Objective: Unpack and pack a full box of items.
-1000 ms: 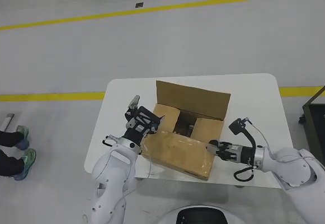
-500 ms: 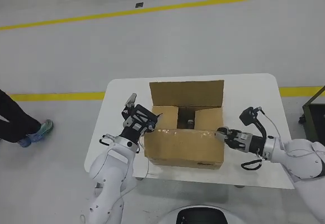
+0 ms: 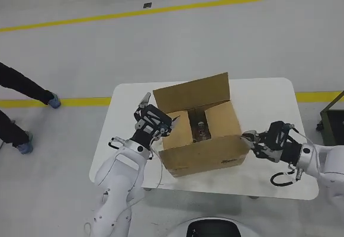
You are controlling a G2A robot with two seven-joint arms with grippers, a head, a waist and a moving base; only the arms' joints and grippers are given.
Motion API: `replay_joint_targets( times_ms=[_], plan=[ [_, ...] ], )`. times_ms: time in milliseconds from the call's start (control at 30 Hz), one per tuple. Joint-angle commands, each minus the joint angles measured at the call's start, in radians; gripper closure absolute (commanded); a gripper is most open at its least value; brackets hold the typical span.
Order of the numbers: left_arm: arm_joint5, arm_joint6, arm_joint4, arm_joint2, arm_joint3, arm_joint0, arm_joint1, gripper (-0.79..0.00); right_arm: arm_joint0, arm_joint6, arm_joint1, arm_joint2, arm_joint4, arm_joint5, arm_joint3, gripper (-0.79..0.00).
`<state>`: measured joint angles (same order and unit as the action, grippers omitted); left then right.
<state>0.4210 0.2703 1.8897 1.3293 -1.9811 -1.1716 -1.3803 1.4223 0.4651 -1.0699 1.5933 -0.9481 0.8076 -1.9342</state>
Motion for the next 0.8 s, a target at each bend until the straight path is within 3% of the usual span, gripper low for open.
replay_joint_targets(
  times_ms=[0,67,467,700,733,767],
  plan=[
    [0.002,0.005,-0.001,-0.004,0.002,0.005,0.001,-0.785,0.027,-0.061,-0.001,-0.001,-0.088,-0.008,-0.019,0.0],
    [0.002,0.006,0.0,-0.007,0.006,0.008,0.002,-0.785,0.056,-0.127,-0.003,-0.006,-0.109,-0.031,-0.014,0.0],
    [-0.012,0.012,-0.006,-0.028,0.014,0.022,0.006,-0.785,0.064,-0.149,-0.004,-0.011,-0.11,-0.04,-0.025,0.0],
    [-0.009,0.019,-0.024,-0.024,0.004,0.008,0.01,-0.785,0.1,-0.229,0.006,0.011,-0.17,0.065,-0.048,0.0],
    [-0.003,0.02,-0.031,-0.025,0.003,0.007,0.01,-0.785,0.106,-0.241,0.007,0.014,-0.186,0.078,-0.049,-0.015],
    [0.005,0.023,-0.039,-0.027,0.003,0.006,0.011,-0.785,0.112,-0.258,0.008,0.015,-0.197,0.085,-0.049,-0.092]
  ],
)
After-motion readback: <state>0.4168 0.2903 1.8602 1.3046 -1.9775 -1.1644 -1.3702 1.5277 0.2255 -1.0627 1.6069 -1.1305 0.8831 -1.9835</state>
